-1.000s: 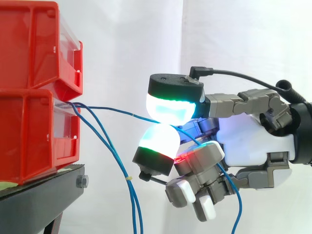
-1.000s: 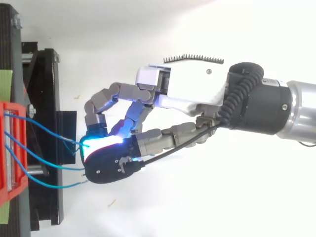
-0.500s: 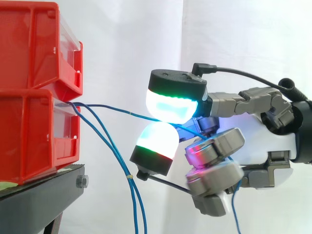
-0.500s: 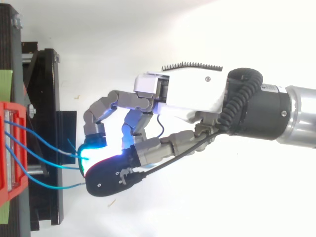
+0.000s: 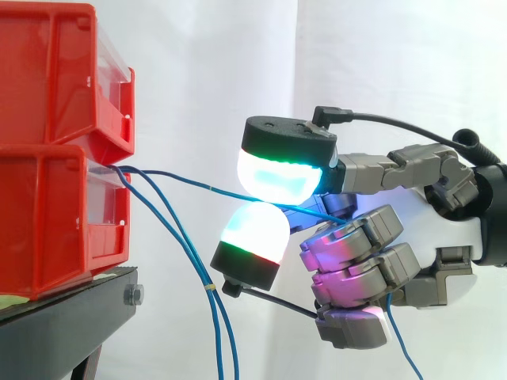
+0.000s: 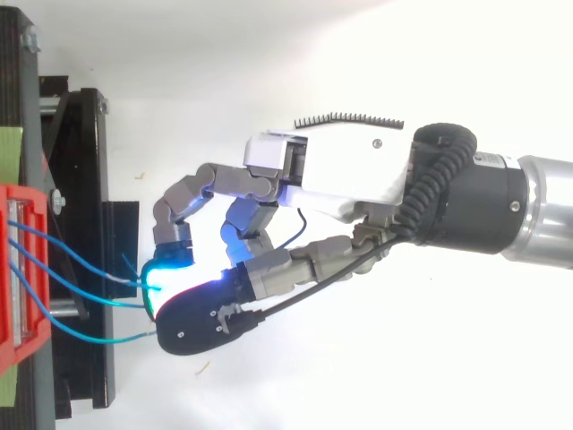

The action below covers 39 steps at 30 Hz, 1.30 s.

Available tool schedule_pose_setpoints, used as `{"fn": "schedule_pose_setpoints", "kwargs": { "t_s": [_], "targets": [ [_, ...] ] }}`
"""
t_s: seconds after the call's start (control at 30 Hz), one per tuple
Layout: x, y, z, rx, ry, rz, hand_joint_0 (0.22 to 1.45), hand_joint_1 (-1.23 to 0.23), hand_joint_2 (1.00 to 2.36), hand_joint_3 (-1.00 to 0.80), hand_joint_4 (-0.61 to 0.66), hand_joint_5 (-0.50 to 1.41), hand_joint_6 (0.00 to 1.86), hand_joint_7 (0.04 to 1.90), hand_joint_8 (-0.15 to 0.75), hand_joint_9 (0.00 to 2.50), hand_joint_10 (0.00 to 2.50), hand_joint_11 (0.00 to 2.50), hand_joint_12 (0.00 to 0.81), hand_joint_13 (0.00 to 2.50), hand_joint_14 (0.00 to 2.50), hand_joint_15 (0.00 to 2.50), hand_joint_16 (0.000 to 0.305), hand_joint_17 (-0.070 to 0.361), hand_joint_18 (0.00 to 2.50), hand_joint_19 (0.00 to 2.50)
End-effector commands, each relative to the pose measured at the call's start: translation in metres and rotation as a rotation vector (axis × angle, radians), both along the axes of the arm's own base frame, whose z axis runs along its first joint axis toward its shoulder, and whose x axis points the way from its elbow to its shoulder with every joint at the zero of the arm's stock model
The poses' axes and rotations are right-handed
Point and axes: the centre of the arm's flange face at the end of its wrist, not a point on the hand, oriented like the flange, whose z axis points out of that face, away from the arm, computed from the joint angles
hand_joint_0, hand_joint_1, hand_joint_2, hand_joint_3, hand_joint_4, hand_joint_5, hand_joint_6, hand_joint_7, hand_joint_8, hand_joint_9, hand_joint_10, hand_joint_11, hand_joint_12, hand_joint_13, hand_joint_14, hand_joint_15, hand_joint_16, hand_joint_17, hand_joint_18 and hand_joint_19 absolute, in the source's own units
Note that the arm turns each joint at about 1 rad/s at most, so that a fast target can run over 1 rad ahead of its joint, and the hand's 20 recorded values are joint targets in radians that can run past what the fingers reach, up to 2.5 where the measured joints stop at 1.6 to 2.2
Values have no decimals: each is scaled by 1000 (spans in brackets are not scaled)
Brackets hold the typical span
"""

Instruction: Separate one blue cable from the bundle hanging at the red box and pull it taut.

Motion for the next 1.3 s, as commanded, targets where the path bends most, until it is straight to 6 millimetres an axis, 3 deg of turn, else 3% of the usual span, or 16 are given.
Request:
{"fn": "schedule_pose_setpoints", "kwargs": {
  "t_s": [0.0,0.2,0.47,0.77,1.27],
  "targets": [
    [0,0,0,-1,1,1,732,-711,1022,-229,134,-230,866,1058,391,1091,1144,1617,418,1009,1206,1483,50,112,1154,1206],
    [0,0,0,-3,1,0,728,-720,1023,-208,124,-224,864,1081,390,1126,1106,1701,417,1008,1253,1461,49,110,1157,1194],
    [0,0,0,-3,1,0,727,-713,1024,-204,129,-225,865,1082,387,1081,1378,1684,412,990,1401,1490,48,108,1184,1229],
    [0,0,0,-3,1,0,729,-709,1023,-217,131,-226,867,1062,390,1071,1415,1676,416,963,1560,1491,47,106,1188,1275],
    [0,0,-1,-3,2,0,730,-709,1023,-212,130,-227,867,1070,386,1061,1433,1663,411,947,1621,1476,47,106,1196,1256]
  ]
}}
